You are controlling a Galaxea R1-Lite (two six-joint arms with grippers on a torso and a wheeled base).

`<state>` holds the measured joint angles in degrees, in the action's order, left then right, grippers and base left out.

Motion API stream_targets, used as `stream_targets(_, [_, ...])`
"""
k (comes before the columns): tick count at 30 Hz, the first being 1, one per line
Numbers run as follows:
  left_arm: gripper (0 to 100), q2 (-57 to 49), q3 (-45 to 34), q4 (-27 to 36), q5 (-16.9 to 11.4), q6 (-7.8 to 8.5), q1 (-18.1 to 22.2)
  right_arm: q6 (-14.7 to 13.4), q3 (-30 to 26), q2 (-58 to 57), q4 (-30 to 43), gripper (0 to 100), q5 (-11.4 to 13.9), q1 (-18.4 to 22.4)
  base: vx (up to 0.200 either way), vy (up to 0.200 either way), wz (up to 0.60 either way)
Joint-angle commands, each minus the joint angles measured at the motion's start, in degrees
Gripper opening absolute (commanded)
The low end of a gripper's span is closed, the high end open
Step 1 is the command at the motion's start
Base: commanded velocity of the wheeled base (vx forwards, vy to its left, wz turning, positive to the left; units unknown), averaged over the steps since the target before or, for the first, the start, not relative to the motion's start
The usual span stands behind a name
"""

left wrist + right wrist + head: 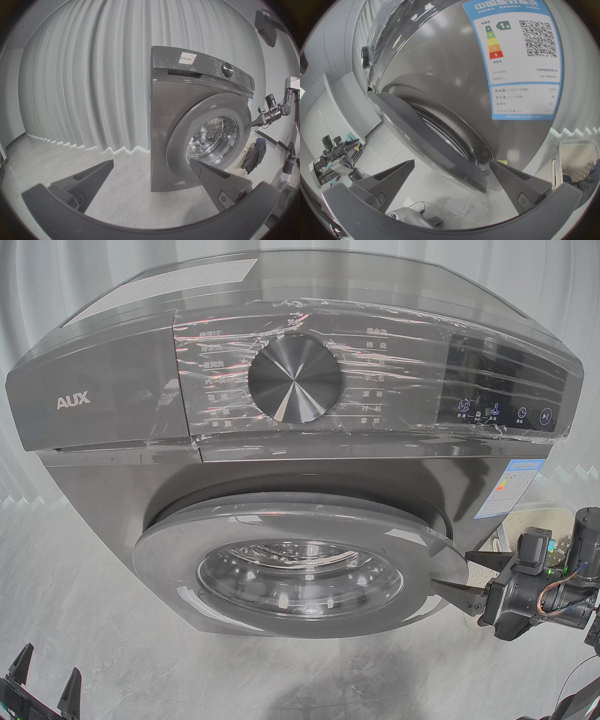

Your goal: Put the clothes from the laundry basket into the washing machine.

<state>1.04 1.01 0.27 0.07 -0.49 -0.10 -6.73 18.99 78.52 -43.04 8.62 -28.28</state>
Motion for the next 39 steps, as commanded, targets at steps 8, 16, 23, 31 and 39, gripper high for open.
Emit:
stream_targets(8, [100,-1.0,-1.0,0.0,0.0,0.05,0.0,-0.1,0.7,4.3,0.1,100,0.2,-2.4,-0.050,0.000,0.00])
stream_targets(16, [100,-1.0,-1.0,0.0,0.0,0.05,0.0,0.1,-2.3,-0.9,0.7,100,0.1,-2.9,0.000,0.000,0.00])
stream_targets(23, [100,-1.0,-1.0,0.0,-0.1,-0.04,0.0,0.1,-0.6,2.3,0.0,100,0.1,-3.0,-0.171,0.000,0.00])
stream_targets(31, [100,-1.0,-0.9,0.0,-0.1,0.05,0.0,-0.1,-0.9,4.0,0.0,100,0.2,-5.1,0.000,0.000,0.00])
stream_targets(39, [100,-1.0,-0.9,0.0,-0.1,0.05,0.0,-0.1,-3.2,1.2,0.1,100,0.1,-6.7,0.000,0.000,0.00])
